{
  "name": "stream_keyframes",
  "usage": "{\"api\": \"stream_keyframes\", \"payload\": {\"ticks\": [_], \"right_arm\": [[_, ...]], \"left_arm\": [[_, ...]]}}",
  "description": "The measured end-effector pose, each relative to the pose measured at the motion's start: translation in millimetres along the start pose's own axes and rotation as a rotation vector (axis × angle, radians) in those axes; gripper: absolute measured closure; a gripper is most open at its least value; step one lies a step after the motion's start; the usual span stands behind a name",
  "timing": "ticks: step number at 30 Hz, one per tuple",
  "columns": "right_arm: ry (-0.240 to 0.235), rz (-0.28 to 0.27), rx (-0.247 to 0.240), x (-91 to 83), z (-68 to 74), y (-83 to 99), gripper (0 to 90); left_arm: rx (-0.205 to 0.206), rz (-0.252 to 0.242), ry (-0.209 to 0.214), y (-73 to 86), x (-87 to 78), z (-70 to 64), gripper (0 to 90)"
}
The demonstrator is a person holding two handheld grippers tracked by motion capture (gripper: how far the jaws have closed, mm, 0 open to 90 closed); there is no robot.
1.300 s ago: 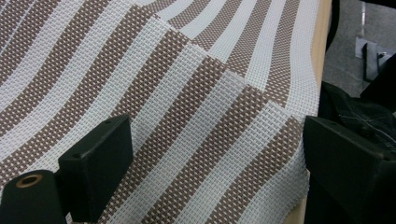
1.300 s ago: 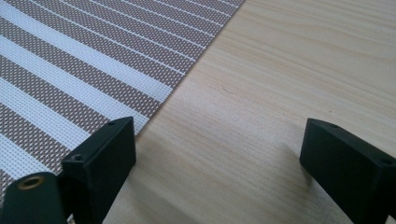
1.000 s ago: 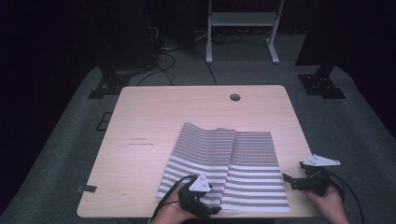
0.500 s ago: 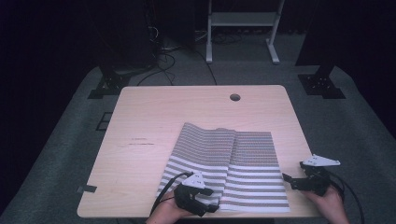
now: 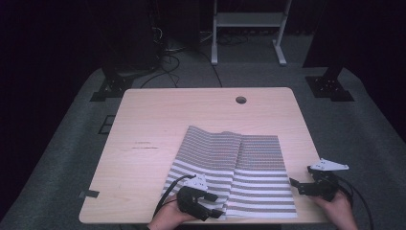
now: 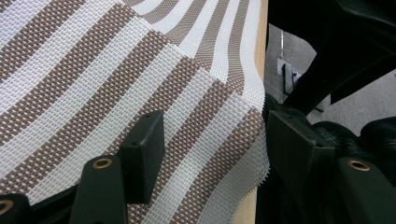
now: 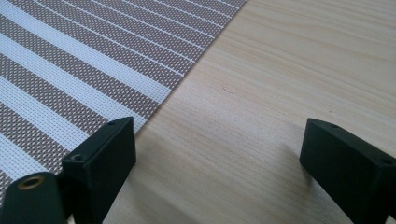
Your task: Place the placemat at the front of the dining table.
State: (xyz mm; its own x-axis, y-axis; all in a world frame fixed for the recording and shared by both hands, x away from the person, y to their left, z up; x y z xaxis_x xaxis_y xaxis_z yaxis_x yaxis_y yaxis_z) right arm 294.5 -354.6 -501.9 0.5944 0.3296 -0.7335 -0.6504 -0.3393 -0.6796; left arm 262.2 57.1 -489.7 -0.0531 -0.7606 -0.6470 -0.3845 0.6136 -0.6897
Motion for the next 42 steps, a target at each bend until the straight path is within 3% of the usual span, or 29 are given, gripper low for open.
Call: {"api": "stream_keyframes", "payload": {"ticks": [4,6,7,13,16,27,42], "right_arm": [[-0.001,0.0,-0.002,0.0,0.0,0.0,9.3],[-0.001,0.0,-0.003,-0.1,0.2,0.1,9.3],[-0.001,0.0,-0.003,-0.1,0.2,0.1,9.3],[-0.001,0.0,-0.003,-0.2,0.3,0.2,9.3],[-0.001,0.0,-0.003,-0.1,0.2,0.2,9.3],[-0.001,0.0,-0.003,-0.1,0.2,0.2,9.3],[-0.001,0.001,-0.005,-0.2,0.3,0.2,9.3]], "left_arm": [[-0.001,0.002,-0.014,0.0,-0.4,0.5,40.4],[-0.017,0.009,-0.004,0.2,-0.9,1.5,53.4],[-0.018,0.013,-0.008,0.1,-0.8,1.6,53.4],[-0.009,0.064,-0.059,-2.5,-3.1,-0.2,79.7],[-0.012,0.067,-0.067,-4.3,-5.1,-0.2,84.9],[-0.002,-0.034,-0.114,-14.3,-34.5,-3.6,85.6],[-0.04,-0.187,-0.225,-14.7,-87.3,15.0,85.5]]}}
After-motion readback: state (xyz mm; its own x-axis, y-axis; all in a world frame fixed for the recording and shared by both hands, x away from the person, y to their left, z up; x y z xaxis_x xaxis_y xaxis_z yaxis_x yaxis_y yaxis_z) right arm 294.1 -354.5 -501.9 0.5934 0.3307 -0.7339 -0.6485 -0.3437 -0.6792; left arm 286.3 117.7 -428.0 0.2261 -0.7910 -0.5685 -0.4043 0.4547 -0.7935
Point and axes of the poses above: each handheld gripper's, and its own axes: x roughly forward along the jaws, y roughly out of its underside, z roughly to its left, the point moved 2 cm from there along x, roughly forward along the jaws, and after that the axes turned 4 degrees about z, right-handed, at the moved point
